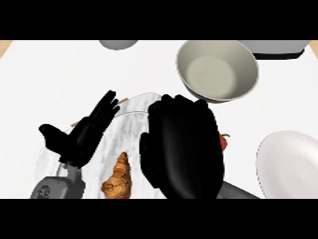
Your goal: Pick the tomato from the plate and place it in the bowl
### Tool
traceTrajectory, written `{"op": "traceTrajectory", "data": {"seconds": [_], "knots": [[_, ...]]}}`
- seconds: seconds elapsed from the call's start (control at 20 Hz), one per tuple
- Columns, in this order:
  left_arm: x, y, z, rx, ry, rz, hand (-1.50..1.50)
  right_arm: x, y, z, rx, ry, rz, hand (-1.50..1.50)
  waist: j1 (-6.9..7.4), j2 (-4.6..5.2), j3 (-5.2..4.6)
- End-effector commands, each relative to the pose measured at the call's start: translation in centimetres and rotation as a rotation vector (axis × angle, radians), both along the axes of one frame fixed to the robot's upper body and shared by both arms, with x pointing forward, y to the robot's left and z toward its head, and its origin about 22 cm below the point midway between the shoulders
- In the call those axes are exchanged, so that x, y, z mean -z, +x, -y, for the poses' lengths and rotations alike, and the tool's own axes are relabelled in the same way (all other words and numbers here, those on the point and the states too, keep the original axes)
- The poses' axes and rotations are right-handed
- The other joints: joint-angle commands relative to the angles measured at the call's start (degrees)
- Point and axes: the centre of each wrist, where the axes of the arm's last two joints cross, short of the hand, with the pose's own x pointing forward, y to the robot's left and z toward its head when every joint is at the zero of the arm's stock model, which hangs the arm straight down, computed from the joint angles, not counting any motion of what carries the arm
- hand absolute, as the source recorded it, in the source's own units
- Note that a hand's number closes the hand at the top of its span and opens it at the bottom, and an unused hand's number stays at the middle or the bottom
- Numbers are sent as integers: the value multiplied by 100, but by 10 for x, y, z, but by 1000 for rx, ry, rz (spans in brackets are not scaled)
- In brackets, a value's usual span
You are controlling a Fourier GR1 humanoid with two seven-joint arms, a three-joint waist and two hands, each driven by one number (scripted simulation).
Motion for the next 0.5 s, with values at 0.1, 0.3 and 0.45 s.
{"op": "traceTrajectory", "data": {"seconds": [0.1, 0.3, 0.45], "knots": [[-4, -7, -1, -8, 5, 12, 0, -50, 11, -11, 148, 41, 20, 150, -34, 10, 5], [-5, 6, -15, -17, 9, 8, 0, -58, 44, -7, 179, 64, 27, 150, -81, 39, 6], [-12, 7, -4, -12, 7, 1, 0, -66, 57, -11, 205, 79, 35, 150, -64, 35, 9]]}}
